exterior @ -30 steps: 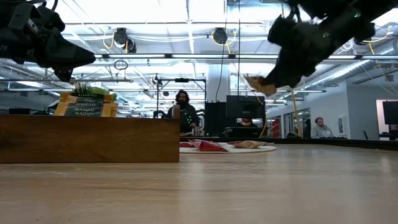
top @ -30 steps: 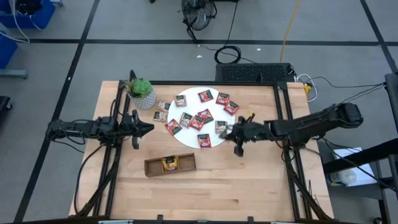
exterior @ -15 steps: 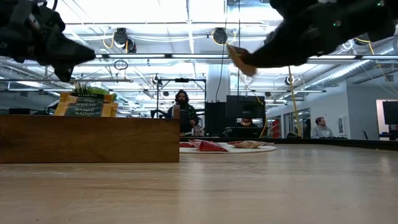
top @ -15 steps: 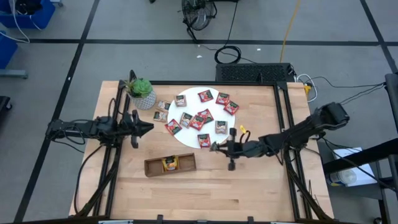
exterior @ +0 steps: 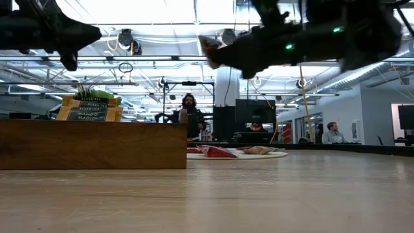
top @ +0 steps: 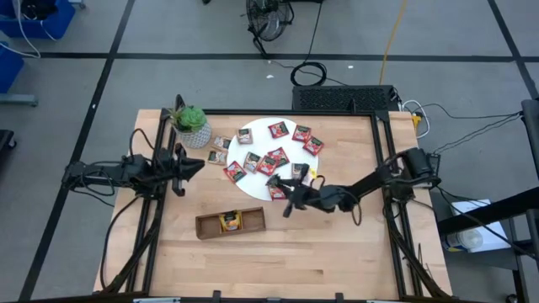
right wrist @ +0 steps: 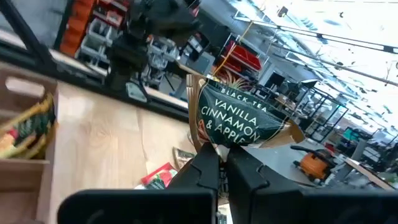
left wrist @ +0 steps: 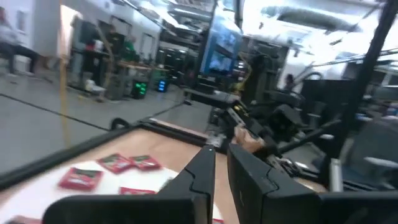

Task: Pick & Place Tea
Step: Put the brown tea bag into the right section of the wooden organizer

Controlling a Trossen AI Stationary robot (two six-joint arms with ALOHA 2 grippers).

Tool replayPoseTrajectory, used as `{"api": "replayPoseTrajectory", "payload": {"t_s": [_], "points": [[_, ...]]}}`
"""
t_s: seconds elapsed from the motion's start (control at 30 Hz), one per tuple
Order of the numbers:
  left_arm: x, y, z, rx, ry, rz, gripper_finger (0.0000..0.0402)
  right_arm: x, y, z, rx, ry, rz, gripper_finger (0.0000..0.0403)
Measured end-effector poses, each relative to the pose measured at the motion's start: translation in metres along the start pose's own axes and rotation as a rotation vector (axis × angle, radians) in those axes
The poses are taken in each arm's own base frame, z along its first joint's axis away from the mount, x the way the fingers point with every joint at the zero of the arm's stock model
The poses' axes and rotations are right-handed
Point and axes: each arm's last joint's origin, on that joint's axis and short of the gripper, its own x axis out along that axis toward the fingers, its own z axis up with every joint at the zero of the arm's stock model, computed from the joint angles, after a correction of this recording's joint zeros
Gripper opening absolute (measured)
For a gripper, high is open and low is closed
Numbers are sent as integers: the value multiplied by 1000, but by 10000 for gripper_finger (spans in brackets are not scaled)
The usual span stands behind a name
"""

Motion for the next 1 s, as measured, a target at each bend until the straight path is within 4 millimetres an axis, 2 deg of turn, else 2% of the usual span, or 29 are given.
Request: {"api": "replayPoseTrajectory", "payload": {"t_s": [0.17, 0.33, 0.5, 0.63, 0.77, 1.0], "points": [[3, 1, -5, -107, 25, 23, 47, 19, 1, -1, -75, 24, -18, 1], [15, -1, -10, -234, 55, 61, 48, 31, -6, -2, -79, 19, -38, 1], [39, -9, -9, -239, 40, 33, 89, 40, -16, -4, -12, -18, 2, 1], [70, -22, -1, -138, 153, -10, 148, 42, -19, -6, 24, -18, 1, 1], [111, -37, 12, -92, 313, 3, 196, 42, -19, -6, 26, -17, 4, 1], [175, -52, 37, 1, 656, 130, 224, 42, -17, -9, 8, 12, 18, 1]]}}
